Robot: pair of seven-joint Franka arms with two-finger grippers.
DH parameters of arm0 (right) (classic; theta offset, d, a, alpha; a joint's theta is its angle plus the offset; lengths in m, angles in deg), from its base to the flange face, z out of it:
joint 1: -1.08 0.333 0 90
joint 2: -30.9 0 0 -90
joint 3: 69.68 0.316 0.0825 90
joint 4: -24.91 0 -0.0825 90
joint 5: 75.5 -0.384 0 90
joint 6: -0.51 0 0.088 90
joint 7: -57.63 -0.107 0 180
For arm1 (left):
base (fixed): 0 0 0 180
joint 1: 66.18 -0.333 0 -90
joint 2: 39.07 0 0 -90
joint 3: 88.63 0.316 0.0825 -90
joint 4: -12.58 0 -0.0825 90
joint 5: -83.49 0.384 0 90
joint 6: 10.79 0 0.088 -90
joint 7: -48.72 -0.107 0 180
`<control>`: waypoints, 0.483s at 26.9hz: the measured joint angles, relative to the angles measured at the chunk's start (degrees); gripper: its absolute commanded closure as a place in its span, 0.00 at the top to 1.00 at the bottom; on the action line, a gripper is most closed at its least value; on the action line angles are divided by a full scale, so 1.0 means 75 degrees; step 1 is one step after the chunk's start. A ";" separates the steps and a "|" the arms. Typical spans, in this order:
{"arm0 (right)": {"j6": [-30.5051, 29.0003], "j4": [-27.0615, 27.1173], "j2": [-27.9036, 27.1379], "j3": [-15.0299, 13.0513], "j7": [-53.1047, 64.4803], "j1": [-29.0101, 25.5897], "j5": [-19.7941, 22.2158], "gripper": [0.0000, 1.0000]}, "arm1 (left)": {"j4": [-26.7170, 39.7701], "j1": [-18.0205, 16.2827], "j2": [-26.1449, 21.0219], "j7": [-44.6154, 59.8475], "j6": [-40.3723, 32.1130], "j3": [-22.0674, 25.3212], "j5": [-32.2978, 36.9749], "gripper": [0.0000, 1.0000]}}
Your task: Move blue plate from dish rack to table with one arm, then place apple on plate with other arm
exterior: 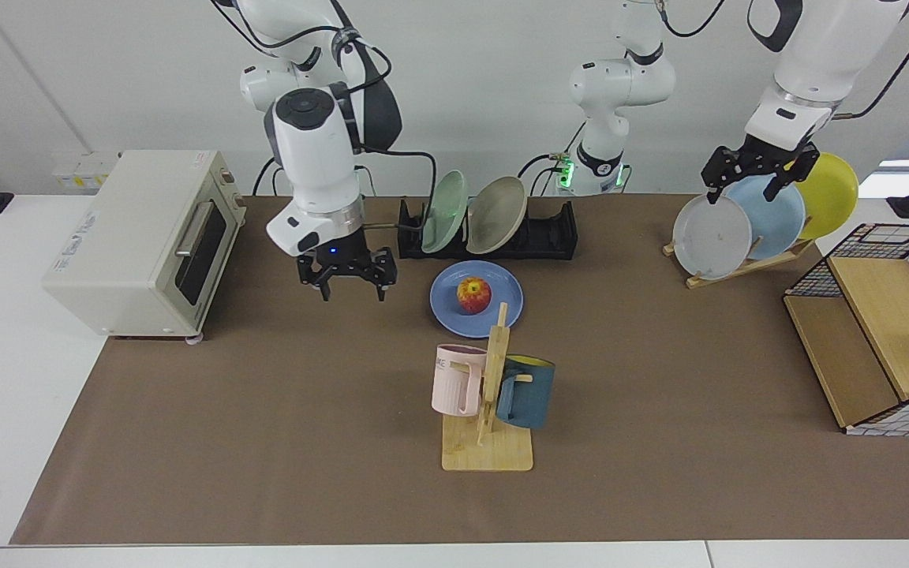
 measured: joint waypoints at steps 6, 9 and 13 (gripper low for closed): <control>0.0321 0.0000 0.0231 -0.0018 0.1704 -0.0957 0.0009 1.00 | -0.0031 0.0062 -0.0001 0.0005 0.0000 -0.0226 0.0000 1.00; 0.0578 0.0009 0.0425 -0.0032 0.2375 -0.1365 0.0009 1.00 | -0.0031 0.0063 -0.0001 0.0007 0.0000 -0.0269 0.0000 1.00; 0.1264 0.0182 0.0666 -0.0043 0.2646 -0.1618 0.0009 1.00 | -0.0041 0.0060 -0.0001 0.0007 0.0000 -0.0236 0.0000 1.00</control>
